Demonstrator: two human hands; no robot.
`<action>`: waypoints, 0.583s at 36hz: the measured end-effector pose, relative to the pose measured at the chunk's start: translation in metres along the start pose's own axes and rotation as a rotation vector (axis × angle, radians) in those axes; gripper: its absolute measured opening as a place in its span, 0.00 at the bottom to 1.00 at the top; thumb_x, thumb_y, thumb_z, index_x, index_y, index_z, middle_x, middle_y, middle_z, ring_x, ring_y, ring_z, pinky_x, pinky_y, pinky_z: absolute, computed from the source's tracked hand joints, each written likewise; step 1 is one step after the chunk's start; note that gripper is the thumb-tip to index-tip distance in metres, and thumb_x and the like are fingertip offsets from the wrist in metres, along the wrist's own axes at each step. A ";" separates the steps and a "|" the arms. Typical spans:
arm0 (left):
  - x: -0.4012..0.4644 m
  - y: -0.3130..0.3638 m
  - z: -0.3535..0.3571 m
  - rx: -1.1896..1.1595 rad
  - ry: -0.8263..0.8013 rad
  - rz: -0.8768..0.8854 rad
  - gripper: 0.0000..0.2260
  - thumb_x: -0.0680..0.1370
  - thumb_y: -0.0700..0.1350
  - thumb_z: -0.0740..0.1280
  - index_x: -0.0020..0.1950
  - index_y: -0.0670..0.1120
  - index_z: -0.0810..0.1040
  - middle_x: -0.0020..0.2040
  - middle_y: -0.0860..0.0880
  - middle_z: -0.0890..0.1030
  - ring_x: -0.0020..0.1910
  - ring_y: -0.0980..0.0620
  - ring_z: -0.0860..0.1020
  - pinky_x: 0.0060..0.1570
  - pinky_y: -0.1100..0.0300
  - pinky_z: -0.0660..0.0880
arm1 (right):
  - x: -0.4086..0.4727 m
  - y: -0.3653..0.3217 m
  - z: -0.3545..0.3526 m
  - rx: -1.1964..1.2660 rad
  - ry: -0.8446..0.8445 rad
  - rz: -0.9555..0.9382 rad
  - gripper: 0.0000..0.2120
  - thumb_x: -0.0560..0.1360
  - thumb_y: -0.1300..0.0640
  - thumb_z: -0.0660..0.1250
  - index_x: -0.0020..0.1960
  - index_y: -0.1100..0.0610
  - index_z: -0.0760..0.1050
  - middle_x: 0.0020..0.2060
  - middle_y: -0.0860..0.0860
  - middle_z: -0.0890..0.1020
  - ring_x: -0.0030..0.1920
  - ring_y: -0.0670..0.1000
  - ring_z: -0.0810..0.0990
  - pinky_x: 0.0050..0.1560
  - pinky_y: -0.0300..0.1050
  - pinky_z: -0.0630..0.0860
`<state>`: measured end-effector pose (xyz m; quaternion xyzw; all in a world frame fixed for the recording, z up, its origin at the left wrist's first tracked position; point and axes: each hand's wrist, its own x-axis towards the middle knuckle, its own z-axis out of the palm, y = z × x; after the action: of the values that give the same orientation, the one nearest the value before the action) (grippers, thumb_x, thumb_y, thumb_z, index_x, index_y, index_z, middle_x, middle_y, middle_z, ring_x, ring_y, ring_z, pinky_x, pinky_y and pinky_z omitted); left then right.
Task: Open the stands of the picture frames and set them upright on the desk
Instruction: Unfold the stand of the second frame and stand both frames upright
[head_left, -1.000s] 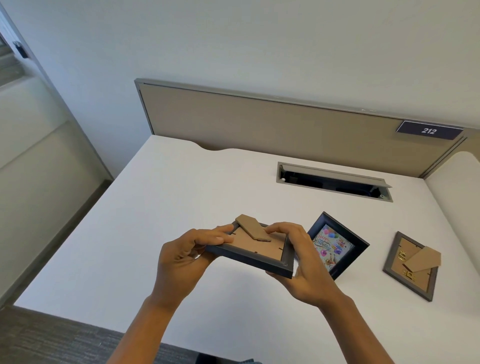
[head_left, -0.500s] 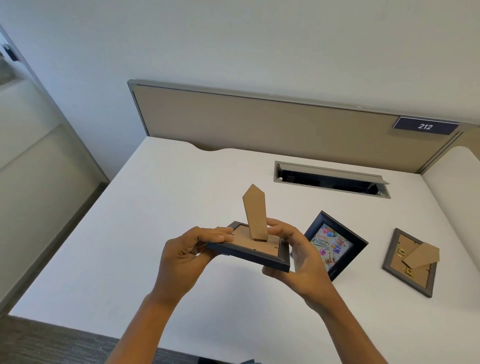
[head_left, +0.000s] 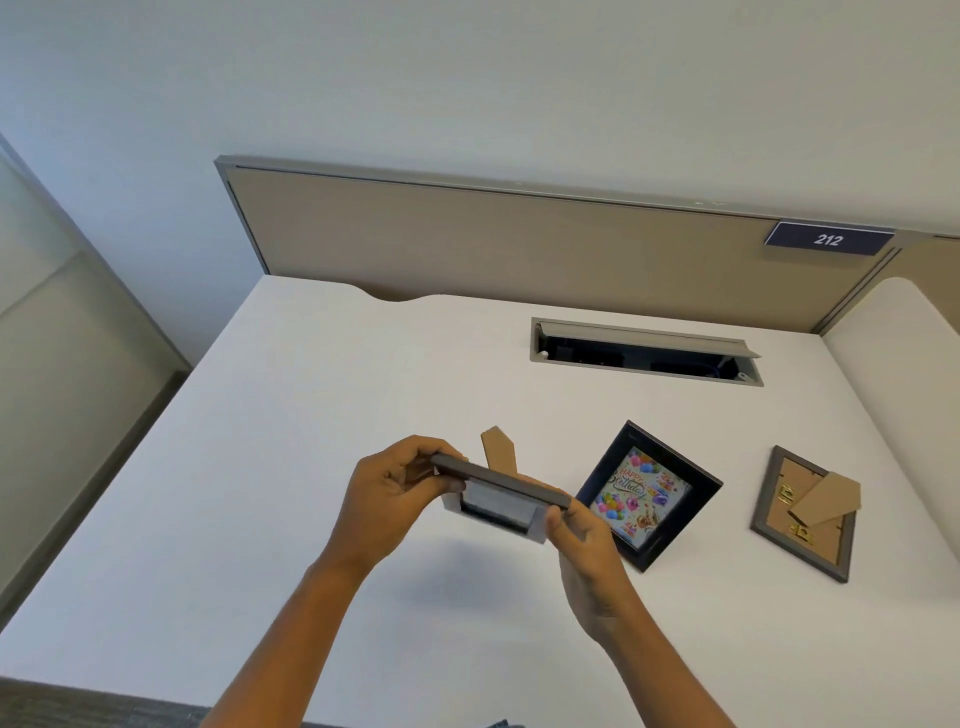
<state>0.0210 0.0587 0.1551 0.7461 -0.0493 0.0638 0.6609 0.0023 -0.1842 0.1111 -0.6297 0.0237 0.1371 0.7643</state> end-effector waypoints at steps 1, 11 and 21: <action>0.005 -0.004 0.003 0.001 -0.008 -0.031 0.14 0.76 0.33 0.76 0.55 0.50 0.86 0.52 0.49 0.89 0.55 0.48 0.87 0.58 0.63 0.82 | 0.001 0.002 0.000 0.034 0.012 0.019 0.29 0.70 0.28 0.79 0.61 0.48 0.88 0.63 0.51 0.89 0.66 0.47 0.83 0.68 0.45 0.73; 0.050 -0.043 0.033 -0.016 -0.121 -0.217 0.12 0.77 0.36 0.77 0.54 0.50 0.85 0.51 0.51 0.89 0.54 0.51 0.88 0.55 0.63 0.83 | 0.026 0.021 -0.015 0.211 0.163 0.139 0.22 0.69 0.27 0.78 0.57 0.39 0.89 0.60 0.49 0.90 0.62 0.51 0.88 0.61 0.50 0.82; 0.064 -0.075 0.046 0.022 -0.147 -0.300 0.11 0.76 0.37 0.77 0.56 0.48 0.85 0.52 0.54 0.89 0.55 0.53 0.87 0.53 0.66 0.83 | 0.043 0.039 -0.033 0.315 0.250 0.283 0.48 0.66 0.18 0.70 0.71 0.53 0.82 0.63 0.56 0.89 0.63 0.56 0.89 0.61 0.55 0.81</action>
<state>0.0978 0.0224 0.0866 0.7550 0.0152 -0.0899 0.6494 0.0388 -0.2018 0.0583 -0.5054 0.2272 0.1583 0.8173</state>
